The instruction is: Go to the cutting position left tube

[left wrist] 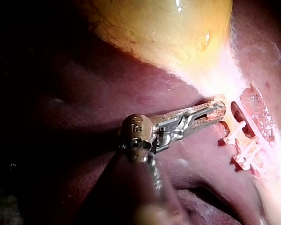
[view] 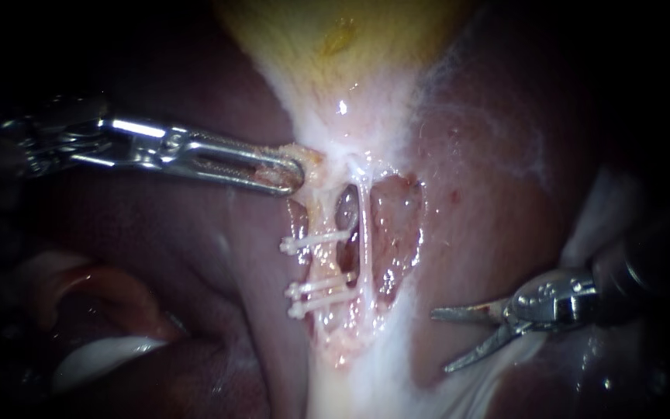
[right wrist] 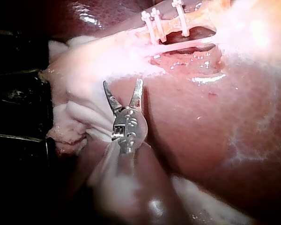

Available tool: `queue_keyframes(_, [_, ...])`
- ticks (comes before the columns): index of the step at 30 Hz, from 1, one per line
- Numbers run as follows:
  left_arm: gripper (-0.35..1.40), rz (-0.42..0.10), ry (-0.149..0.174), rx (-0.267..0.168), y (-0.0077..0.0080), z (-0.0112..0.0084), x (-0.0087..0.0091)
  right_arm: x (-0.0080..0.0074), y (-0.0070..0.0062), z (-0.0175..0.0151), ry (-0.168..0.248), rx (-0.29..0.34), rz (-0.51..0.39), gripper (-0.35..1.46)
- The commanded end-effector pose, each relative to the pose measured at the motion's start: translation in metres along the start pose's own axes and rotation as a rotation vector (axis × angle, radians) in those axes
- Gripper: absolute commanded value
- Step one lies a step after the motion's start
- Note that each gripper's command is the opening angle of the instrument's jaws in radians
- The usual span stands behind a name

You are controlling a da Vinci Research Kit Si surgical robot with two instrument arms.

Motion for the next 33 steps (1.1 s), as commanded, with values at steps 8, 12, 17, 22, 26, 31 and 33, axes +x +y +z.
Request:
queue_keyframes(8, [-0.20, 0.001, 0.002, -0.003, 0.0000, 0.0001, 0.0001, 0.0000, 0.0000, 0.0000, 0.000, 0.000, 0.000, 1.33])
queue_keyframes(12, [-0.20, 0.001, 0.002, -0.003, 0.0000, 0.0001, 0.0001, 0.0000, 0.0000, 0.0000, 0.000, 0.000, 0.000, 1.33])
queue_keyframes(17, [-0.20, 0.001, 0.003, -0.002, 0.0000, -0.0001, 0.0001, 0.0000, 0.0000, 0.0000, 0.000, 0.000, 0.000, 1.33])
queue_keyframes(22, [-0.20, -0.003, 0.004, 0.004, -0.0003, -0.0011, -0.0003, 0.0000, 0.0000, 0.0000, 0.000, 0.000, 0.000, 1.33])
queue_keyframes(26, [-0.20, -0.008, 0.002, 0.003, -0.0009, -0.0027, -0.0010, 0.0000, -0.0001, 0.0000, 0.000, 0.001, 0.000, 1.33])
queue_keyframes(31, [-0.20, -0.017, -0.001, -0.001, -0.0025, -0.0041, -0.0020, 0.0001, -0.0001, 0.0000, 0.000, 0.001, 0.006, 1.33])
queue_keyframes(33, [-0.20, -0.026, -0.007, 0.001, -0.0031, -0.0044, -0.0023, 0.0001, -0.0001, 0.0000, 0.000, 0.001, 0.006, 1.33])
